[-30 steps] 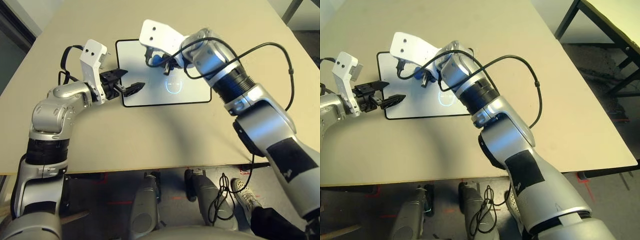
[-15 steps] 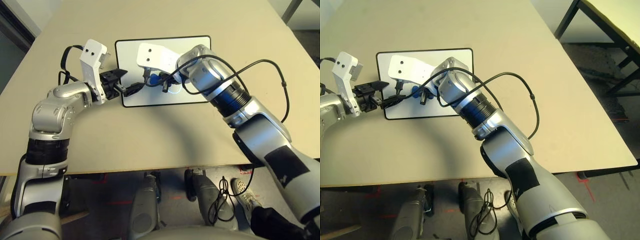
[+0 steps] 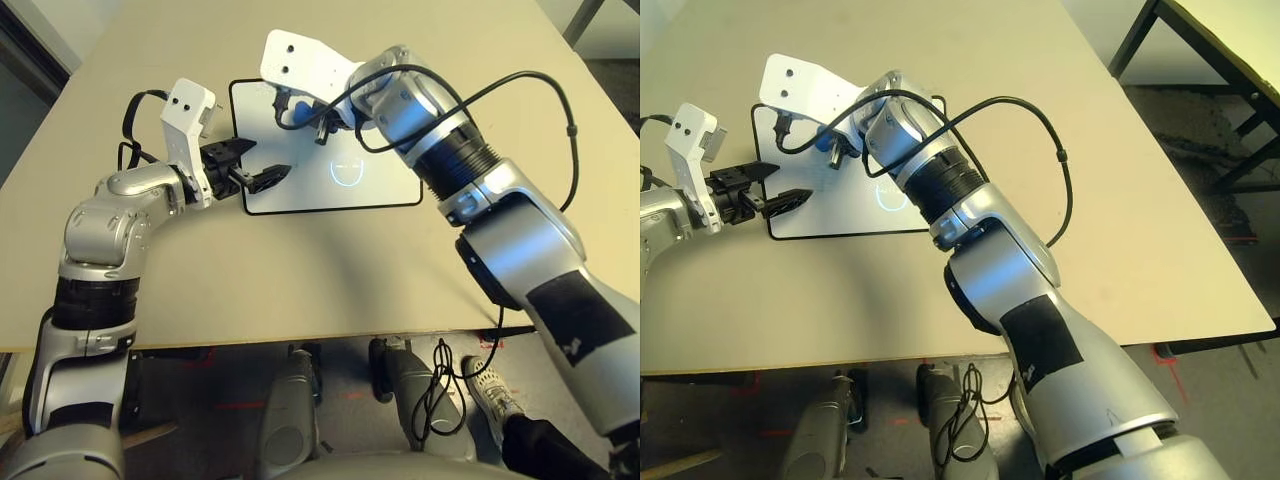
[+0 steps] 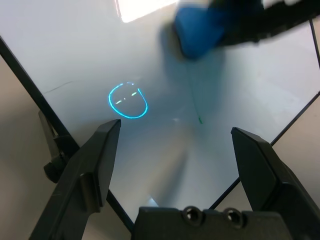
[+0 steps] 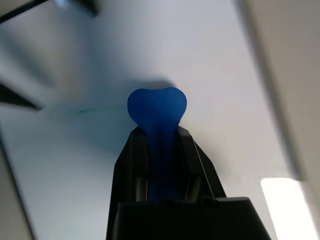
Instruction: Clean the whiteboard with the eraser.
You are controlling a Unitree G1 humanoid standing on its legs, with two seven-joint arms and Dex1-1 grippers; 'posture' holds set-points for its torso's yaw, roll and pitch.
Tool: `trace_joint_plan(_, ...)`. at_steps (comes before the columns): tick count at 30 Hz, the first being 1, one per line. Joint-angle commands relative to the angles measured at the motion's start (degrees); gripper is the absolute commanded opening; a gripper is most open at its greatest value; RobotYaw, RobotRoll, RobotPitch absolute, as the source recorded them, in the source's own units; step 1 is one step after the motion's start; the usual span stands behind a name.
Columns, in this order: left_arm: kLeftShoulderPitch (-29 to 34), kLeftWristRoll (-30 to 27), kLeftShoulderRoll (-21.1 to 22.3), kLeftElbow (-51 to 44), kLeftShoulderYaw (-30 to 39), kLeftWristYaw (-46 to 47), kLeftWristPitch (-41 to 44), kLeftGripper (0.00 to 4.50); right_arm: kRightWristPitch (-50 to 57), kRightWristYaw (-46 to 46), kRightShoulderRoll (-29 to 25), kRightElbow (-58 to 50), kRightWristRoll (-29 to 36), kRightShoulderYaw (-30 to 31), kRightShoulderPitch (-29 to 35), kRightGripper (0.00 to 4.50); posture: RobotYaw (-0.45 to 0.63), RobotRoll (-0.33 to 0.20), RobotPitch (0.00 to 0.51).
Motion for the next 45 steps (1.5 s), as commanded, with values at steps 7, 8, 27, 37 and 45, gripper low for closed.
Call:
trace_joint_plan(7,1.03,-0.36,-0.3,-0.91,0.27,0.22,0.6,4.5,7.0,5.95,-0.97,-13.73,-1.53,6.62,7.75,0.58,0.06,0.0,0.258)
trace_joint_plan(8,1.09,-0.34,-0.3,-0.86,0.29,0.18,0.56,4.5,6.59,5.47,-0.88,-12.81,-1.49,6.12,7.12,0.58,0.06,0.0,0.258)
trace_joint_plan(27,0.99,-0.22,0.23,-0.36,0.28,-0.34,0.62,4.5,0.96,1.14,1.89,0.93,-0.39,0.97,-0.3,0.58,0.06,0.0,0.258)
trace_joint_plan(37,0.85,-0.24,0.57,-0.25,0.12,-0.71,0.91,4.5,7.99,4.72,2.17,-11.63,-1.46,6.52,7.7,0.58,0.05,0.0,0.265)
trace_joint_plan(45,1.42,-0.27,1.22,-1.11,-0.44,-1.04,1.89,4.5,2.94,0.74,2.2,-2.34,-0.85,2.21,0.14,0.57,0.05,0.0,0.263)
